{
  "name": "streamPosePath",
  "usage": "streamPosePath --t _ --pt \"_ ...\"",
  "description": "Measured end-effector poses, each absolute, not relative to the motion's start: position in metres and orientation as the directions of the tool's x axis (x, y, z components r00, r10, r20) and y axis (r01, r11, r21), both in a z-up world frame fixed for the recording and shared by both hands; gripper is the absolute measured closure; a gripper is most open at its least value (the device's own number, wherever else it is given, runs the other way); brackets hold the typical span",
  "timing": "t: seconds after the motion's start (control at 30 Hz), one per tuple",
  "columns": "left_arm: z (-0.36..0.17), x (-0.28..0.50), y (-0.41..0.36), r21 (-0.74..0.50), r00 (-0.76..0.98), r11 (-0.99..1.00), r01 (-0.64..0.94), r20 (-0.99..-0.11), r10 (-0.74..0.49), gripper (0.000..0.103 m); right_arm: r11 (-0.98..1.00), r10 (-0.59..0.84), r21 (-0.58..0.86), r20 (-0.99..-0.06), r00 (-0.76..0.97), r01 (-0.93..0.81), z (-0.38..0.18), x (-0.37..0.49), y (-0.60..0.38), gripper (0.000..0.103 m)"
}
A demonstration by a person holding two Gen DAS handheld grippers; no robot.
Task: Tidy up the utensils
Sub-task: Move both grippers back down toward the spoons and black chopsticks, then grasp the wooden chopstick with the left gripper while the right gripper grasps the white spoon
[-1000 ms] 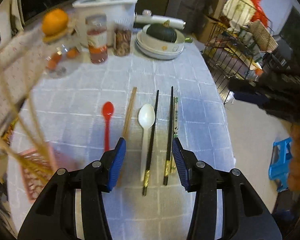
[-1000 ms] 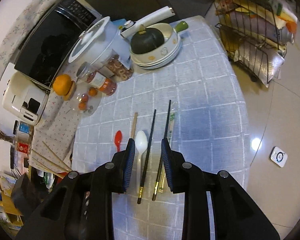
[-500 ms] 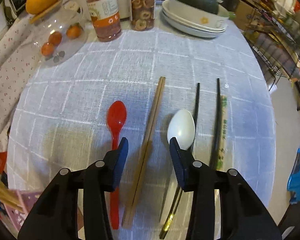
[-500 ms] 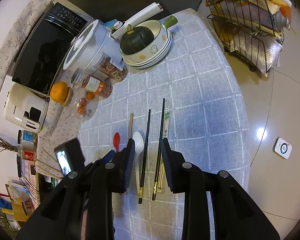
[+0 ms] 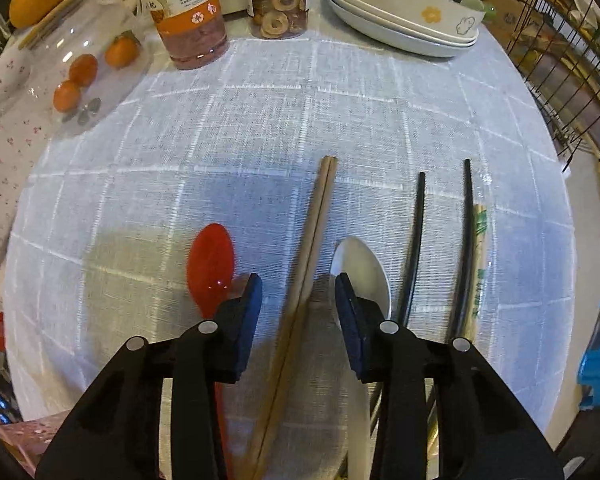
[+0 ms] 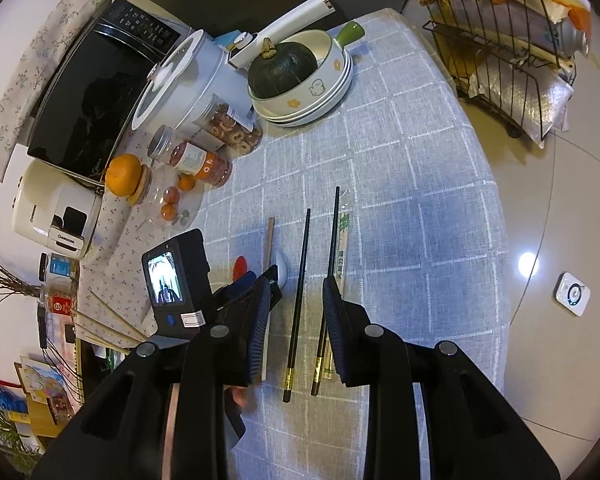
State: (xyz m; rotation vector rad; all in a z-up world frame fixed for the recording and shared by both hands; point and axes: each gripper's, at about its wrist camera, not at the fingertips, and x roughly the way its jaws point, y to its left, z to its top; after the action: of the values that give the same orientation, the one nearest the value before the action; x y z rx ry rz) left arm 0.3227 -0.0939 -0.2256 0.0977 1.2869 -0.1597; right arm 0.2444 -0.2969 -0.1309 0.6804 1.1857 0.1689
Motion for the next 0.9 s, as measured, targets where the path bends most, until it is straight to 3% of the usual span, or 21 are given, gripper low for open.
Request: streamPosePath --t 0.1,0.2,0.47,0.63,0.73,0.8,0.9 --pt "-0.223 0.323 -0.088 -0.082 0.233 0.982 0.168 -0.965 -0.120 0.084 0.789 0.466 0.573 -0.793 0.393 0.221 -0.130 0.244 -0.299 0.074" --pt "-0.223 0.324 -0.070 -0.212 0.183 0.969 0.130 -0.955 -0.233 0.081 0.789 0.460 0.571 -0.794 0.398 0.226 -0.130 0.243 -0.300 0.074" --pt "-0.223 0.325 -0.089 -0.029 0.257 0.976 0.215 -0.963 -0.085 0.076 0.798 0.467 0.567 -0.795 0.388 0.203 -0.129 0.243 -0.290 0.074" --pt "-0.219 0.319 -0.086 -0.126 0.231 0.980 0.157 -0.960 -0.160 0.097 0.801 0.455 0.560 -0.800 0.391 0.212 -0.130 0.241 -0.296 0.074" --pt "-0.212 0.308 -0.070 -0.237 0.218 0.966 0.107 -0.942 -0.256 0.092 0.803 0.453 0.557 -0.802 0.389 0.214 -0.131 0.242 -0.296 0.074" --pt "-0.213 0.305 -0.065 -0.218 0.222 0.970 0.105 -0.946 -0.237 0.088 0.804 0.457 0.558 -0.802 0.385 0.206 -0.131 0.242 -0.292 0.074" --pt "-0.219 0.302 -0.055 -0.184 0.207 0.978 0.099 -0.957 -0.201 0.090 0.808 0.465 0.559 -0.800 0.379 0.188 -0.130 0.242 -0.285 0.074"
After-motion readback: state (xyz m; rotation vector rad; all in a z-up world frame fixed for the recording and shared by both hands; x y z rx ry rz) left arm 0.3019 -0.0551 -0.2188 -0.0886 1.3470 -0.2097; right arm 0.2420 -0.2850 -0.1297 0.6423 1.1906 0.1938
